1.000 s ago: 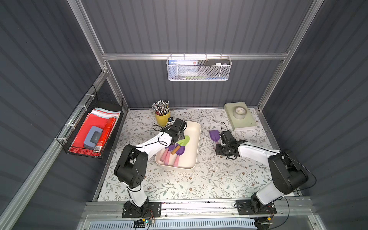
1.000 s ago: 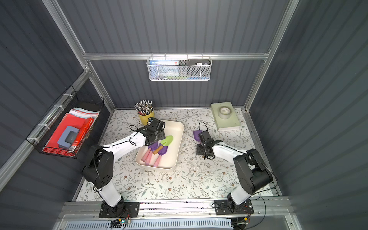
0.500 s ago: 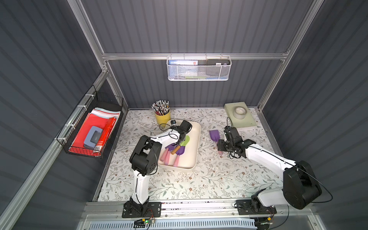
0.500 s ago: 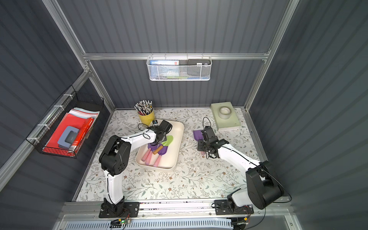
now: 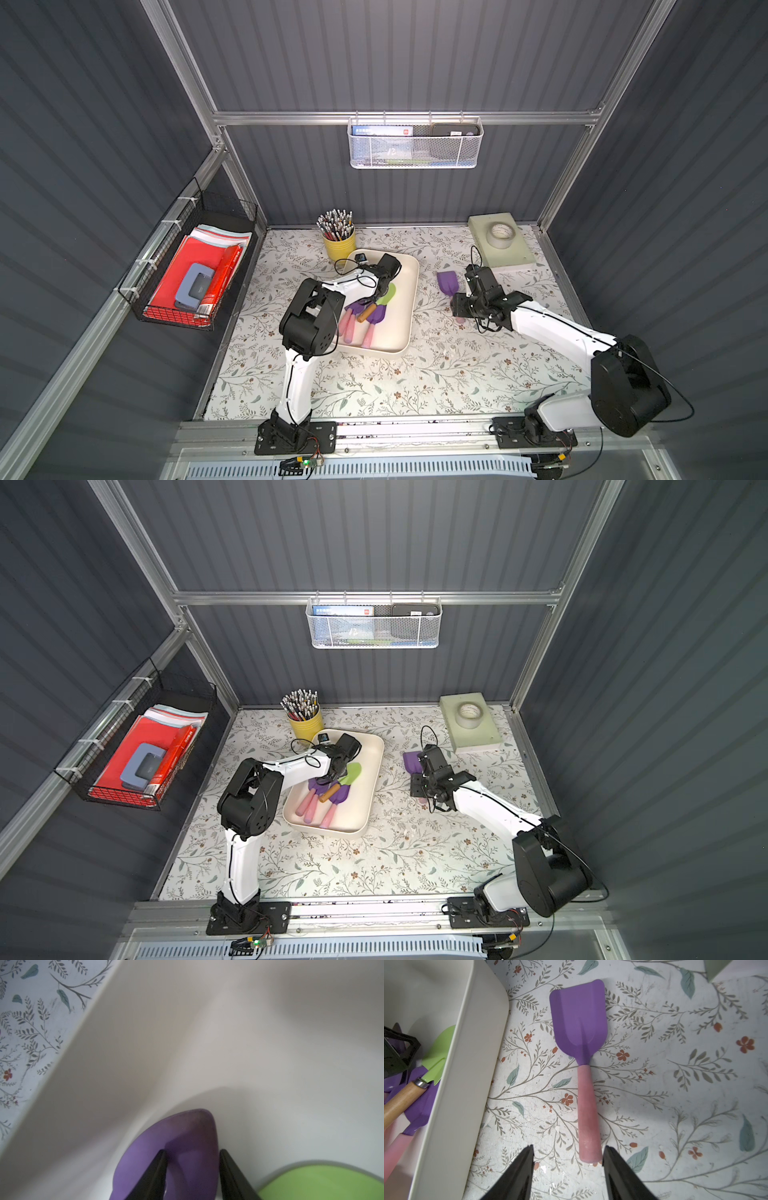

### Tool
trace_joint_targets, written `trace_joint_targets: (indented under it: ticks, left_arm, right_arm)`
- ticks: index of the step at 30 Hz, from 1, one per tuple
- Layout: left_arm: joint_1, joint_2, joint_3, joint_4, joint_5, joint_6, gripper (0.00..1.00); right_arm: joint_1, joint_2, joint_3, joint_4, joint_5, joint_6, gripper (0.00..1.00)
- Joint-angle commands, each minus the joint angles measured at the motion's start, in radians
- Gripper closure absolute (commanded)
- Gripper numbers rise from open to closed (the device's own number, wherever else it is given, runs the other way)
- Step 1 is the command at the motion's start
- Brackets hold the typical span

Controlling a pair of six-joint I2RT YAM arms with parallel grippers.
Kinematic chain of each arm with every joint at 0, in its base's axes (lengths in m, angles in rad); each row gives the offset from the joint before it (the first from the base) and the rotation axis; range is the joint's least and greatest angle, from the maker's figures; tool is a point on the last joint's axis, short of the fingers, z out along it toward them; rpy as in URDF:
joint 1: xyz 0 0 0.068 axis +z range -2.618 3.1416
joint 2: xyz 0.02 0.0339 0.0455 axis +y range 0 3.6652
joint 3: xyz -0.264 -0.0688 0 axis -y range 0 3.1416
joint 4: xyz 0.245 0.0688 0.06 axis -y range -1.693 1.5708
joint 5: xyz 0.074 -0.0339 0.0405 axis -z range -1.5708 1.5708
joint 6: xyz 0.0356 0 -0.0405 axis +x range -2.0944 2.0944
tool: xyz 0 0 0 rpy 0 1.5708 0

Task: Take the shovel out of the storage box
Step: Place the shovel at the center of the board, then pick up the shovel from the storage box.

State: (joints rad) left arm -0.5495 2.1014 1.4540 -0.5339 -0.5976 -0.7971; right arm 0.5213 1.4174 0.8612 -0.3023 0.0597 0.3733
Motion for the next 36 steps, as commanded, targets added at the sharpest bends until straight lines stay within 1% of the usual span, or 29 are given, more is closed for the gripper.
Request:
trace_joint_targets:
  ticks: [1, 2, 4, 10, 13, 20, 26, 33, 36]
  left_arm:
    - [-0.003, -0.017, -0.007, -0.02, -0.021, -0.009, 0.66]
    - [-0.003, -0.02, -0.012, -0.018, -0.021, -0.013, 0.7]
    - [-0.003, -0.02, -0.018, -0.014, -0.021, -0.014, 0.72]
    - [-0.003, -0.016, -0.009, -0.016, -0.013, -0.016, 0.94]
    - [-0.003, -0.017, 0.011, -0.03, -0.017, -0.014, 1.0]
    - [-0.003, -0.044, 0.046, -0.041, -0.015, -0.008, 1.0]
    - [-0.003, -0.065, 0.118, -0.059, 0.009, 0.009, 1.0]
    - [-0.002, -0.083, 0.207, -0.064, 0.053, 0.025, 1.0]
    - [-0.003, -0.083, 0.23, -0.061, 0.071, 0.03, 1.0]
  right_arm:
    - [0.015, -0.005, -0.024, 0.002, -0.009, 0.016, 0.42]
    - [0.018, 0.0, -0.022, 0.003, -0.009, 0.015, 0.42]
    - [0.025, 0.009, -0.018, 0.002, -0.008, 0.015, 0.42]
    - [0.045, 0.034, -0.005, -0.001, 0.008, 0.014, 0.42]
    - [0.05, 0.044, -0.008, 0.006, 0.01, 0.016, 0.42]
    - [0.068, 0.069, 0.015, 0.0, 0.018, 0.016, 0.42]
    - [0.082, 0.051, 0.038, -0.009, 0.029, 0.017, 0.42]
    - [0.129, -0.028, 0.092, -0.013, 0.044, 0.016, 0.42]
    - [0.157, -0.063, 0.101, 0.025, 0.016, 0.01, 0.41]
